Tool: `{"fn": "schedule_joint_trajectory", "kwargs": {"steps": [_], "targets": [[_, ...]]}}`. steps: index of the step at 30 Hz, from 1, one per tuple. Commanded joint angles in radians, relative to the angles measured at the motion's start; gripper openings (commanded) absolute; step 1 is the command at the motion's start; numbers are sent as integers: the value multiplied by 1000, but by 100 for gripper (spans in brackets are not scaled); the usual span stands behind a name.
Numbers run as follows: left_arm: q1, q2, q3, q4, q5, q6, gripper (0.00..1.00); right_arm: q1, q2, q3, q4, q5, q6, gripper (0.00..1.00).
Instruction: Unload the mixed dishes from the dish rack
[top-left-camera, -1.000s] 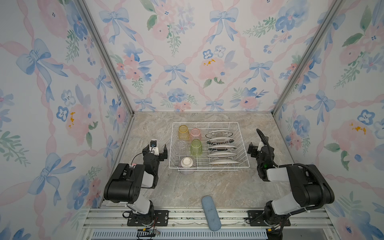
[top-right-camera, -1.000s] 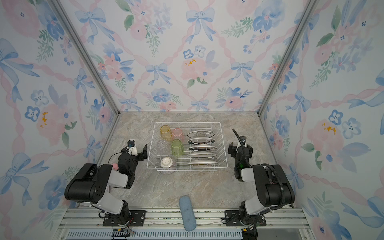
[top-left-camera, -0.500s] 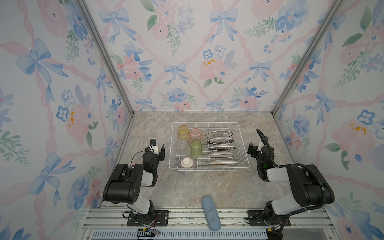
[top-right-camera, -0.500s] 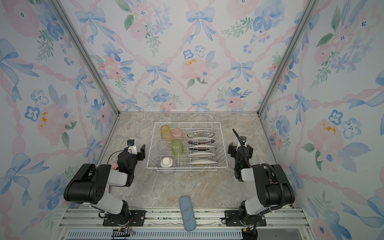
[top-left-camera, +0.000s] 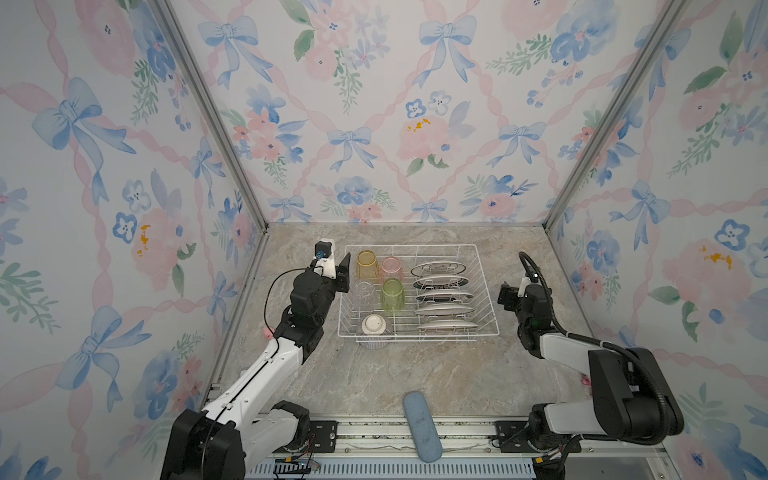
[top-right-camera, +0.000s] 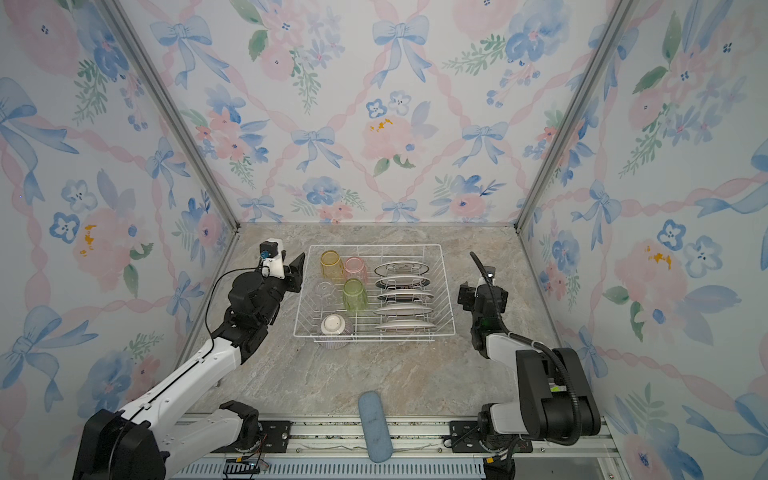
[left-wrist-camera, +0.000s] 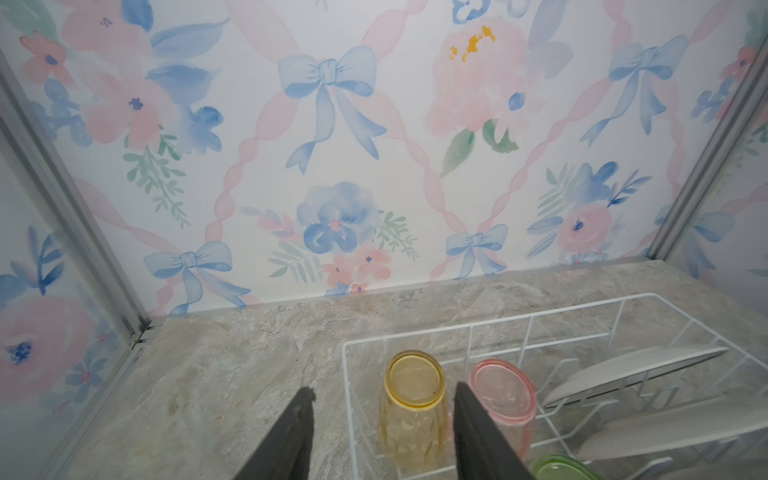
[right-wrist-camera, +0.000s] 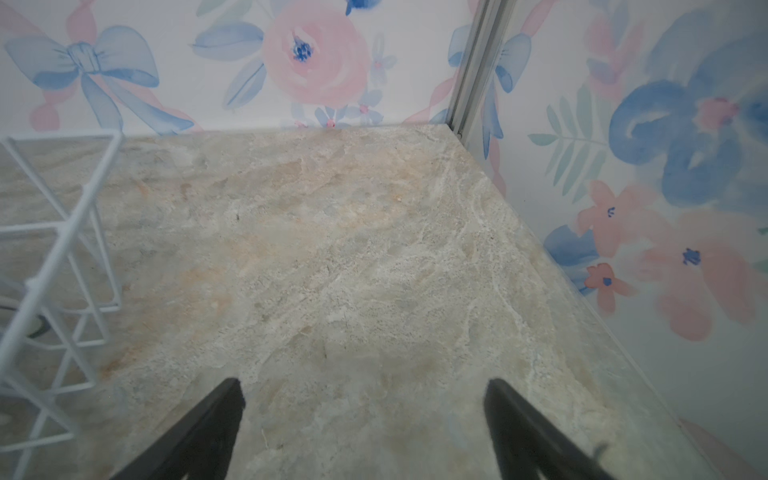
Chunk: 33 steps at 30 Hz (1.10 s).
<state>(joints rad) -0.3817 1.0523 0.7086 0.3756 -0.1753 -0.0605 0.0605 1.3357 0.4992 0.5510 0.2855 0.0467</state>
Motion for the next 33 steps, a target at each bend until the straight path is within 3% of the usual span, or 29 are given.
{"fn": "schedule_joint_trajectory", "kwargs": {"steps": [1, 4, 7, 14, 18, 23, 33], "targets": [[-69, 29, 200, -278, -20, 17, 50, -9, -161, 198, -443, -51, 66, 92], [-135, 148, 405, -435, 43, 50, 48, -4, -256, 312, -691, -181, 152, 92], [-231, 265, 548, -520, 35, 138, 45, 9, -326, 368, -833, -315, 188, 92], [-298, 460, 704, -600, 190, 322, 42, 28, -332, 493, -1087, -500, 184, 93], [-298, 559, 787, -631, 226, 356, 37, 61, -319, 509, -1093, -540, 173, 94], [-298, 715, 943, -697, 247, 406, 19, 73, -293, 505, -1046, -580, 177, 94], [-298, 895, 1123, -815, 276, 532, 20, 76, -264, 512, -972, -626, 209, 94]]}}
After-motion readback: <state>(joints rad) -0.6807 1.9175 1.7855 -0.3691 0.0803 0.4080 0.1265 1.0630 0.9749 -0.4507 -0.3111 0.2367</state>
